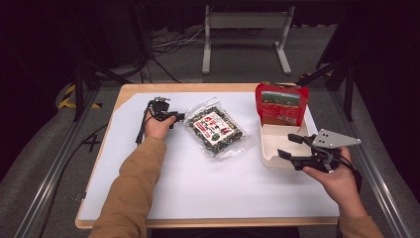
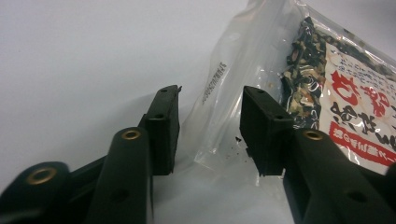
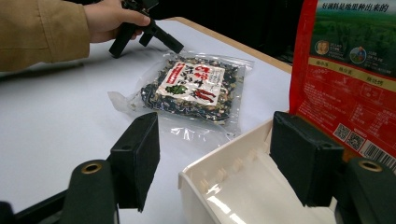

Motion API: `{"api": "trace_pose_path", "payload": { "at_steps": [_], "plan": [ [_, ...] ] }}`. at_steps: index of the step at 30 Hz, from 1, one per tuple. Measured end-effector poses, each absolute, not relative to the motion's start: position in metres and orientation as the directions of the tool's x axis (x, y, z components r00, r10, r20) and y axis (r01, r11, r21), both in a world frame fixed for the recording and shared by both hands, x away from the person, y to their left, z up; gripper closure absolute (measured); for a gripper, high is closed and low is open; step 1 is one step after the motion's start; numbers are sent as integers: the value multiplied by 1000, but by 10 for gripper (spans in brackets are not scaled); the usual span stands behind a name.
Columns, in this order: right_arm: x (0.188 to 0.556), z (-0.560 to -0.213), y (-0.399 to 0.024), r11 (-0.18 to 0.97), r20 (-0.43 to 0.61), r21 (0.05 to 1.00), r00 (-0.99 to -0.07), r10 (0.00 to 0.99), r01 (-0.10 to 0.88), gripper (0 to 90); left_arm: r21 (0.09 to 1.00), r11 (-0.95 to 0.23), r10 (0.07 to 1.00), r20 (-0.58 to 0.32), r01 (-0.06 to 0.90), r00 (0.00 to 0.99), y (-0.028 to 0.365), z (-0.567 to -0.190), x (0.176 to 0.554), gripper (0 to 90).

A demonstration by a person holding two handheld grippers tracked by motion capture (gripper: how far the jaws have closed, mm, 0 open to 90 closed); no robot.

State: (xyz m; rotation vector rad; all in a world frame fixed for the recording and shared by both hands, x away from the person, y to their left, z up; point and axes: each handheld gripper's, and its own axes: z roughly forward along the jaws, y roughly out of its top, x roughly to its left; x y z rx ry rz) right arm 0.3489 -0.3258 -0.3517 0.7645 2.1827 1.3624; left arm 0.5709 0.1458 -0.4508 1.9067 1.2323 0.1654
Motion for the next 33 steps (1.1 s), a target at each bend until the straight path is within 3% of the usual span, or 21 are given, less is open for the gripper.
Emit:
{"api": "trace_pose_path", "payload": {
  "at_steps": [17, 25, 33],
  "plan": [
    [348, -354, -324, 362, -82, 906, -749, 657, 219, 326, 698, -220, 814, -254, 682, 523, 146, -450, 569, 896],
    [349, -354, -323, 359, -83, 910, -756, 649, 208, 335, 698, -246, 824, -215, 673, 525, 145, -441, 564, 900],
    [351, -354, -320, 357, -78, 911, -761, 644, 208, 335, 742, -213, 798, -244, 636, 551, 151, -422, 553, 900]
  ]
}}
